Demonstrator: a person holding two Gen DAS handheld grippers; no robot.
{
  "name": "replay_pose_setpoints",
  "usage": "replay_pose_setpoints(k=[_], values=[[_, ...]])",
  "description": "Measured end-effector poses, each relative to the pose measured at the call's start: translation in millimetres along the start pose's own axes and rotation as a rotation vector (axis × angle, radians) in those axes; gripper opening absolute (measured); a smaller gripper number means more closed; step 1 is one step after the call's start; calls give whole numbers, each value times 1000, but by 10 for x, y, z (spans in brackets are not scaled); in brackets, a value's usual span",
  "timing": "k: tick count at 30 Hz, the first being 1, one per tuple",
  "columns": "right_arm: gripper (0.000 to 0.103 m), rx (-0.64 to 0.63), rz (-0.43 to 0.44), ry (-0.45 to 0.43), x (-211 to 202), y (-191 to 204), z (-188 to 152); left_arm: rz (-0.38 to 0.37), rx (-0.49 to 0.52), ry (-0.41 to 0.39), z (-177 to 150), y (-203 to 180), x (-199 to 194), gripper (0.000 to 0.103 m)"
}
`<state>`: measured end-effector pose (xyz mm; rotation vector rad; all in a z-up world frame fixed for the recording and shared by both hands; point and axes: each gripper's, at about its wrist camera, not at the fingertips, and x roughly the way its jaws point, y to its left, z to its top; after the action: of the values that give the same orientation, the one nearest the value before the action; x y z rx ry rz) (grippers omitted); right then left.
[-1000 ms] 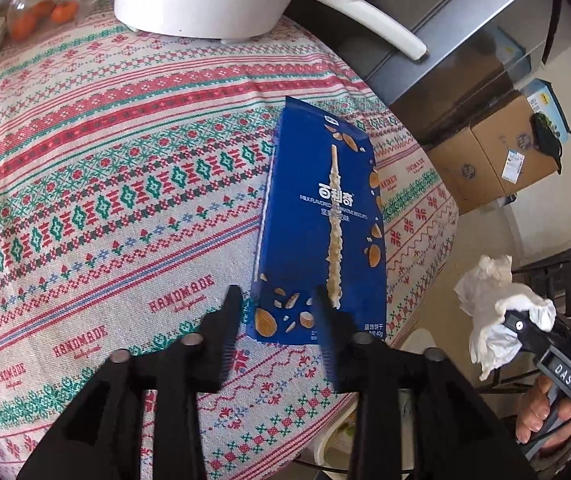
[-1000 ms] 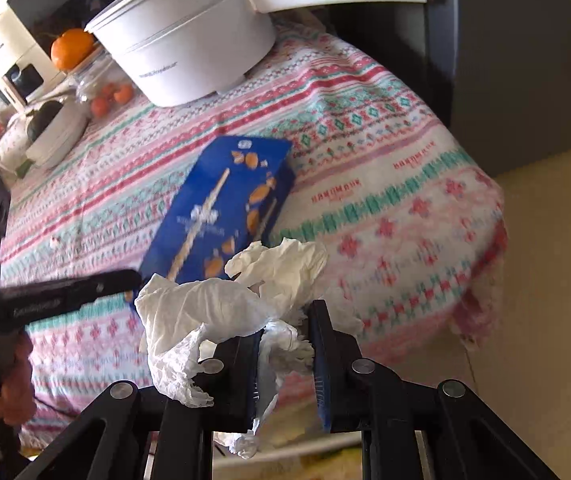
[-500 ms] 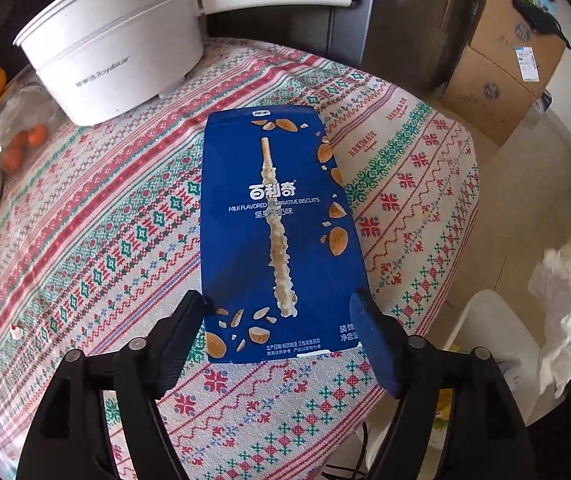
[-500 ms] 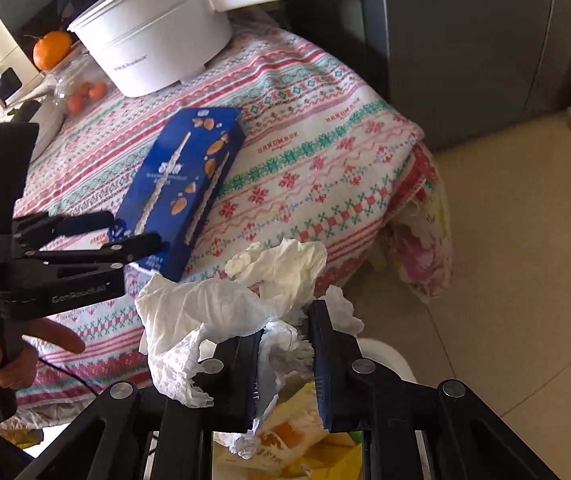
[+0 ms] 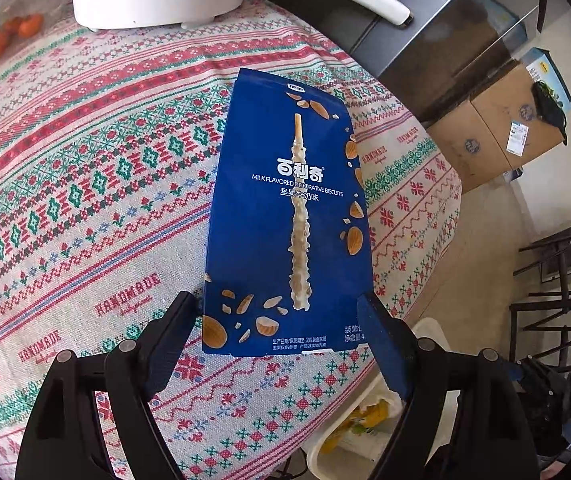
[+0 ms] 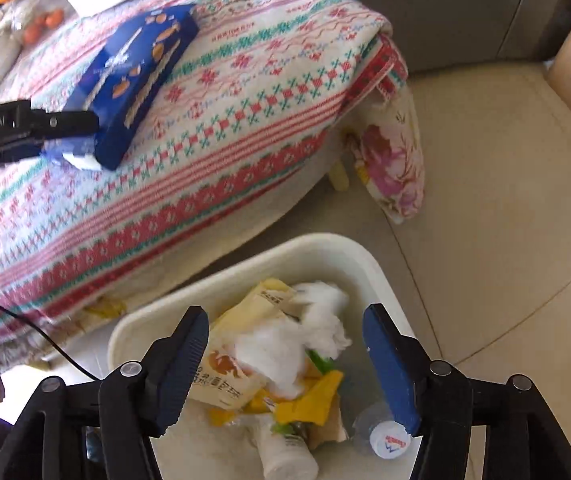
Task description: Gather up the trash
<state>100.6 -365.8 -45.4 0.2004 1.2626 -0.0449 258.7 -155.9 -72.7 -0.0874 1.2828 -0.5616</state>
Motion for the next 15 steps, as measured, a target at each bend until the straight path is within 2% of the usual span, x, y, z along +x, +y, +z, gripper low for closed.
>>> replay_pose_setpoints(k=[6,8,9,10,15], values=[[69,61,29,-28,-29,-83,90,25,66,-3,22,-185,15,84],[69,84,55,-51,-62,-106,117,45,107,15,15,-245,85,85],[69,97,74,-61,-78,-117,133,49,113,30,4,-255,137,88],[69,109,90,-65,-79,-134,145,32,101,27,-3,-246,155,89],[69,154,107,-55,-43,-181,191,58,89,-2,-44,-314,170,90]])
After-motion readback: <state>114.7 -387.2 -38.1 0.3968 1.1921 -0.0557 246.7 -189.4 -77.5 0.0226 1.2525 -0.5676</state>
